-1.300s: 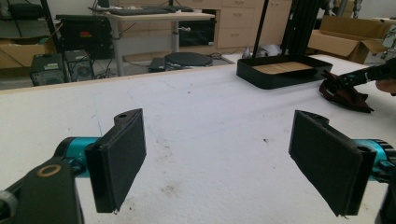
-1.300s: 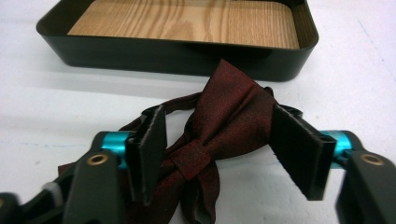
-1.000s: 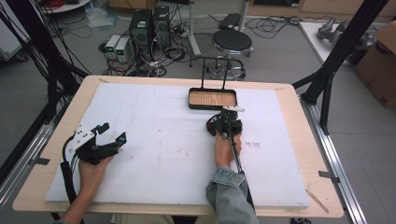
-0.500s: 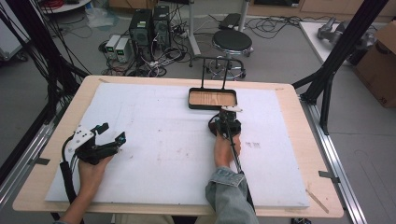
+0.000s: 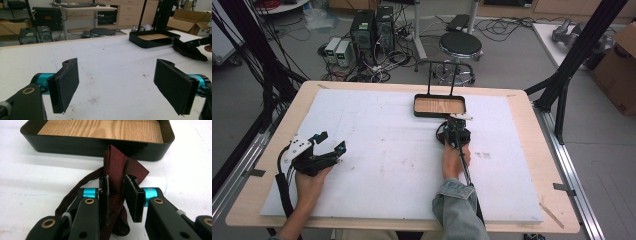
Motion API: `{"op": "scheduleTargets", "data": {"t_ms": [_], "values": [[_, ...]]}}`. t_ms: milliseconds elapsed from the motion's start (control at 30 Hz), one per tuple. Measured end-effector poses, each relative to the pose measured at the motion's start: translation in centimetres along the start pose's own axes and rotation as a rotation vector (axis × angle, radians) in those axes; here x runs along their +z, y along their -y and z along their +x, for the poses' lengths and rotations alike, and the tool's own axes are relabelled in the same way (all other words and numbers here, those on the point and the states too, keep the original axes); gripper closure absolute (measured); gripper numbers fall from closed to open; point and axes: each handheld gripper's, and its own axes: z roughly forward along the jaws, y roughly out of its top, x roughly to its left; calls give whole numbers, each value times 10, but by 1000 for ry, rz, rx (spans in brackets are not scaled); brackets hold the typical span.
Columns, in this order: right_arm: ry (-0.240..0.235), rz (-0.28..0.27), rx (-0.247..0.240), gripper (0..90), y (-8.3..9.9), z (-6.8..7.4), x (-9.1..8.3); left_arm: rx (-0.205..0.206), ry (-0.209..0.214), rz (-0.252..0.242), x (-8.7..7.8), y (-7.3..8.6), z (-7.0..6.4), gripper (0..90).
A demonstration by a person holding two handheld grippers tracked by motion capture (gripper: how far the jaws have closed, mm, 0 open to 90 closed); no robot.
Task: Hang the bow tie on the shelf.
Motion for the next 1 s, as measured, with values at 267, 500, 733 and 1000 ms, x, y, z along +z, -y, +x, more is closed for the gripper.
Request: {"op": "scheduleTargets", "data": {"t_ms": [267, 500, 733, 1000], "values": [[-26, -5, 1, 750, -1, -2, -1, -12, -1, -10, -2, 0, 1, 205], [-51, -42, -21, 760, -4, -2, -7, -14, 0, -9, -1, 0, 1, 205], [-64, -96, -65, 763, -10, -5, -16, -13, -2, -8, -1, 0, 1, 205], [-90, -138, -68, 764, -17, -18, -26, -7, 3, -4, -1, 0, 1, 204]]}}
